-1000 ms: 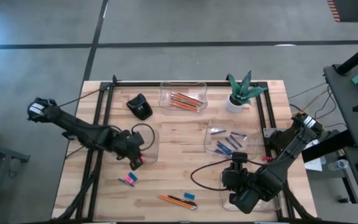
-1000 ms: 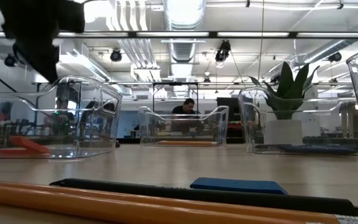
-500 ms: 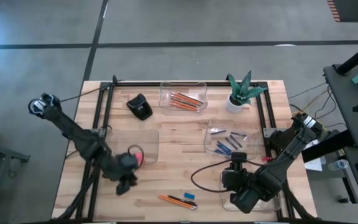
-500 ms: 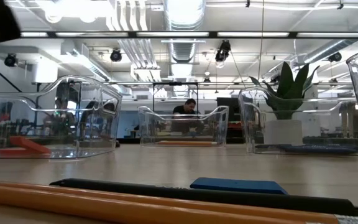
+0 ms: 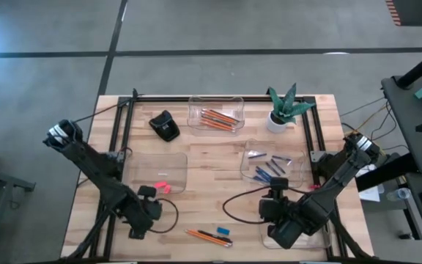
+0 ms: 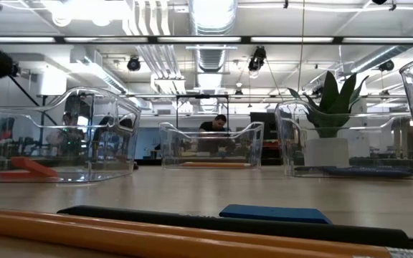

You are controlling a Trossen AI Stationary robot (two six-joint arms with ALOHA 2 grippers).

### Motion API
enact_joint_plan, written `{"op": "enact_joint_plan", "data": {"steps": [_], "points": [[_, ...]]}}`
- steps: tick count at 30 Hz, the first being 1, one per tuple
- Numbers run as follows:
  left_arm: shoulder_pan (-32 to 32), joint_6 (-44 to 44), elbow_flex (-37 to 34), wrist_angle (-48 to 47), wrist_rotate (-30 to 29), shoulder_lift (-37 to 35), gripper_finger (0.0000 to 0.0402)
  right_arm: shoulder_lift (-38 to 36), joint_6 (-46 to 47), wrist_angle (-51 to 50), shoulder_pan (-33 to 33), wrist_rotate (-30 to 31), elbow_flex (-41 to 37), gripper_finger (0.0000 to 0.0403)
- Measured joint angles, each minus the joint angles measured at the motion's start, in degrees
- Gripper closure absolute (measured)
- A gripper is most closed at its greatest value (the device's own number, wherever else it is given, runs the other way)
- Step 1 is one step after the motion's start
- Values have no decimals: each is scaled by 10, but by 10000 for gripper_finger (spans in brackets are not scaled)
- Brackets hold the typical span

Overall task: Sort crayons/erasers/pens/pencils in bins
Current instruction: Put the pink eraser into the middle left transparent bin

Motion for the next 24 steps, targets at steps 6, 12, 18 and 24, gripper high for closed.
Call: {"op": "enact_joint_plan", "data": {"steps": [6,12,18,24], "points": [[0,46,5,-96,-11,53,292,0,-2,13,-3,0,0,232],[0,47,8,-161,-36,93,292,0,-2,13,-4,0,0,232],[0,45,13,-176,-46,129,292,0,-2,13,-11,0,0,232],[0,59,41,-161,-47,133,292,0,-18,13,-23,0,0,232]]}}
